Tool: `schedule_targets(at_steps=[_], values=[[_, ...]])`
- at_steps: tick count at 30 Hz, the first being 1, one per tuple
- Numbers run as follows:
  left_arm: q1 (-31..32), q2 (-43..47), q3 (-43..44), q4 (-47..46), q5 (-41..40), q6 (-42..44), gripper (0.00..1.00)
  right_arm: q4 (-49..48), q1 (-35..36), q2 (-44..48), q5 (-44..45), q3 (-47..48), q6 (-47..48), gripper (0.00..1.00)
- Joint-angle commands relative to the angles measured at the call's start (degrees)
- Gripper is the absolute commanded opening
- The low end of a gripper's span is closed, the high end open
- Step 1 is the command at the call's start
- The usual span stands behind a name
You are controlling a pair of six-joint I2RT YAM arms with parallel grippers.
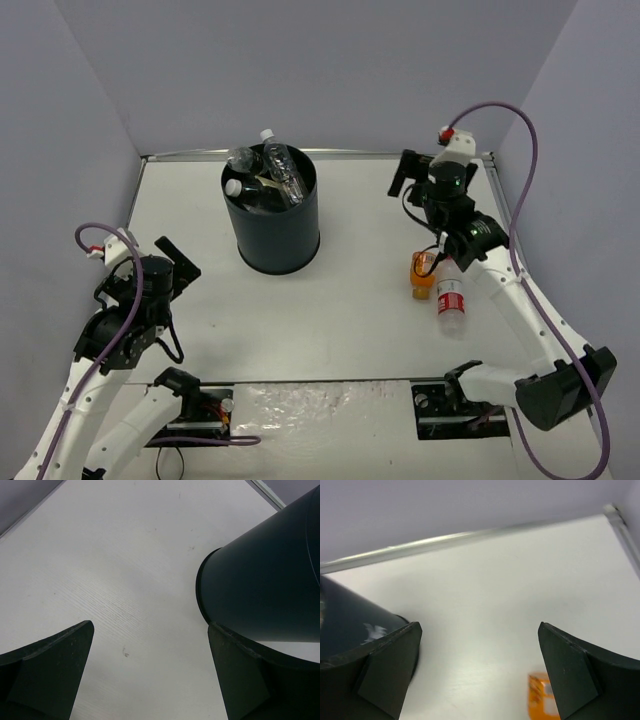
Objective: Put the plastic bottles in the bin
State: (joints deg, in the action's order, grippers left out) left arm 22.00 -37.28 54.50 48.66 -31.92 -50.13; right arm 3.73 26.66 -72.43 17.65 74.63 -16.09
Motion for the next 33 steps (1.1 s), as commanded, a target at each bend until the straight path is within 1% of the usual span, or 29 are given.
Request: schedule_targets(at_steps=[1,2,4,7,11,19,22,24,27,33], values=[[0.1,-0.7,1.0,-1.8,-0.5,0.5,0.97,5.5,-5.4,8.4,8.4,-11.2,-10.1,1.0],[0.1,-0.8,1.1,-1.8,-0.6,0.5,0.97,6.0,-7.1,9.1,8.0,-12.5,-10.2,1.0],[0.1,-1.1,1.2,-1.7,-0.6,0.5,0.97,6.7,-11.0,12.0,5.5,-18.7,-10.5,1.0],[0.1,-1.4,1.2,-1.7,-0.9,0.5,0.97,6.7,-13.3,11.4,0.1,-22.6,-8.4,1.0],[0.0,-2.0,1.4,-1.8,-1.0,0.5,0.97,6.6,-13.3,7.4,-4.2,-24.7,-5.2,1.0],[0.1,-2.1,1.4,-1.7,-1.1,0.6,0.97,5.3,-13.4,0.2,-1.7,-26.7,-4.5,1.0],[0.0,-2.2,1.3,-1.9,-1.1,0.6,0.97,3.0,-13.3,-2.6,-4.0,-28.0,-4.4,1.0],[0.1,-2.3,1.3,-2.0,-1.2,0.6,0.97,0.9,-13.3,-4.4,-7.6,-28.7,-3.5,1.0],[0.0,-2.5,1.4,-1.9,-1.1,0.6,0.97,-1.9,-13.3,-7.3,-7.6,-29.5,-3.2,0.99],[0.1,-2.5,1.4,-1.9,-1.1,0.6,0.97,-3.1,-13.0,-13.4,-7.2,-28.4,-3.6,0.82]])
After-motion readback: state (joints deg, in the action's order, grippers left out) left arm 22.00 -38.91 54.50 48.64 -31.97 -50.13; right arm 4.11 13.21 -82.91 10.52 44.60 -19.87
